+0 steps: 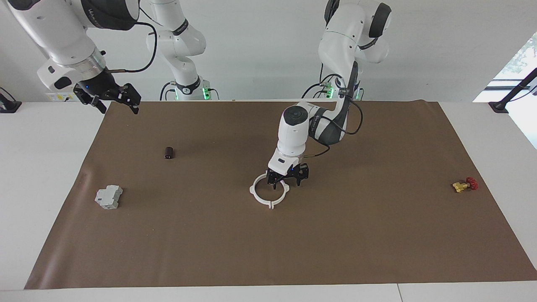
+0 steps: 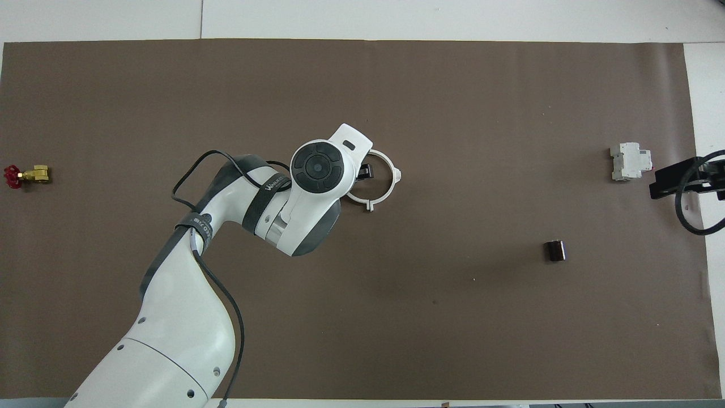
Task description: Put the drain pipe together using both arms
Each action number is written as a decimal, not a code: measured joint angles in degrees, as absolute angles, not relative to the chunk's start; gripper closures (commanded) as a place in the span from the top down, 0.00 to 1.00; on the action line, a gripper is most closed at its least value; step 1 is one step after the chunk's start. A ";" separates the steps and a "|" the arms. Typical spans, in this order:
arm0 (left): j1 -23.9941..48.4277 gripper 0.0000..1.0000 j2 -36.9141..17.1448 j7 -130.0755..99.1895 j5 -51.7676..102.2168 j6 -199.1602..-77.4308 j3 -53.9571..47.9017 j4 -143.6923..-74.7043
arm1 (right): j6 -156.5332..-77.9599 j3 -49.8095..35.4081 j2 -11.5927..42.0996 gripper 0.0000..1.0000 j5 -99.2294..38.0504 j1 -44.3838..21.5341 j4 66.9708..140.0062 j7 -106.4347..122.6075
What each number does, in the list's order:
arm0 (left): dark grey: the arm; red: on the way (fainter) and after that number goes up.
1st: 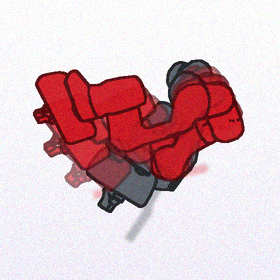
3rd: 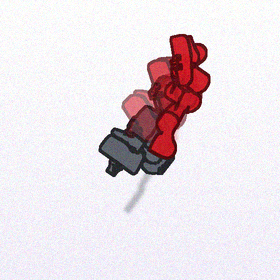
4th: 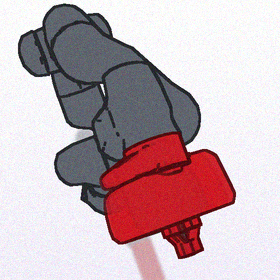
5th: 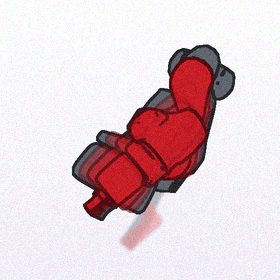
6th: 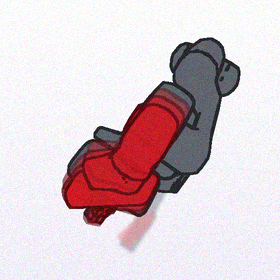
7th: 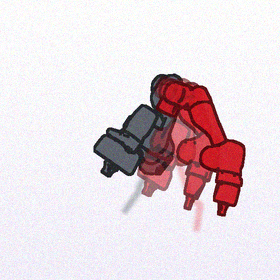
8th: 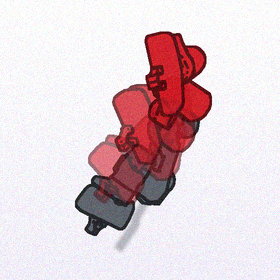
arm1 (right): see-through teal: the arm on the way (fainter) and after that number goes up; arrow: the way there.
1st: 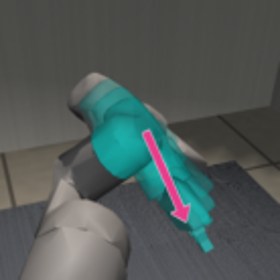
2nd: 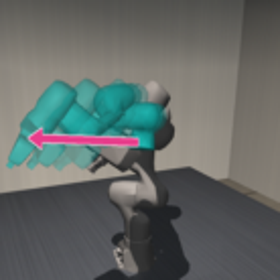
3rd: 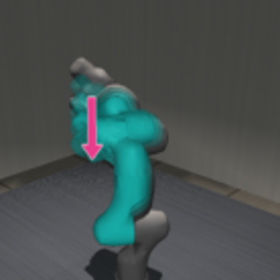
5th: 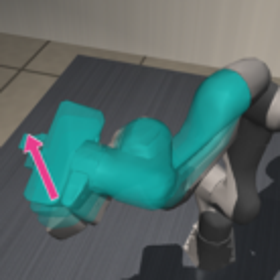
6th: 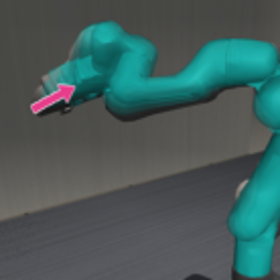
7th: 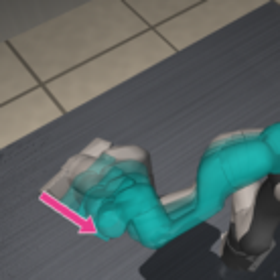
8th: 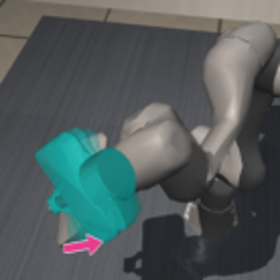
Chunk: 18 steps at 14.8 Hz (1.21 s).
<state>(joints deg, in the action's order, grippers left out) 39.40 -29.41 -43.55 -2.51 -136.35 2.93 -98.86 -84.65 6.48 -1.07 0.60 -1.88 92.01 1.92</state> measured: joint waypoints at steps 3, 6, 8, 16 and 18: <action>37.10 1.00 -28.48 -42.12 -2.51 -135.75 3.20 -98.86 | -84.65 6.48 -1.07 1.00 0.60 -1.88 92.01 1.92; 31.89 1.00 -24.05 -34.71 -2.51 -134.47 3.28 -101.10 | -84.65 6.48 -1.07 1.00 0.60 -1.88 92.01 1.92; 28.28 1.00 -19.19 -29.42 -2.51 -133.34 3.33 -104.35 | -84.65 6.48 -1.07 1.00 0.60 -1.88 92.01 1.92; 13.93 1.00 -6.02 -7.06 -0.11 -117.92 3.45 -107.42 | -84.65 6.48 -1.07 1.00 0.60 -1.88 92.01 1.92; 9.61 1.00 -3.71 -1.04 0.91 -114.90 3.52 -107.41 | -84.65 6.48 -1.07 1.00 0.60 -1.88 92.01 1.92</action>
<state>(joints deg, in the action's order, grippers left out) 9.61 -3.71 -1.04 0.91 -114.90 3.52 -107.41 -84.65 6.48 -1.07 0.60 -1.88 92.01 1.92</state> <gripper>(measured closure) 0.000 0.000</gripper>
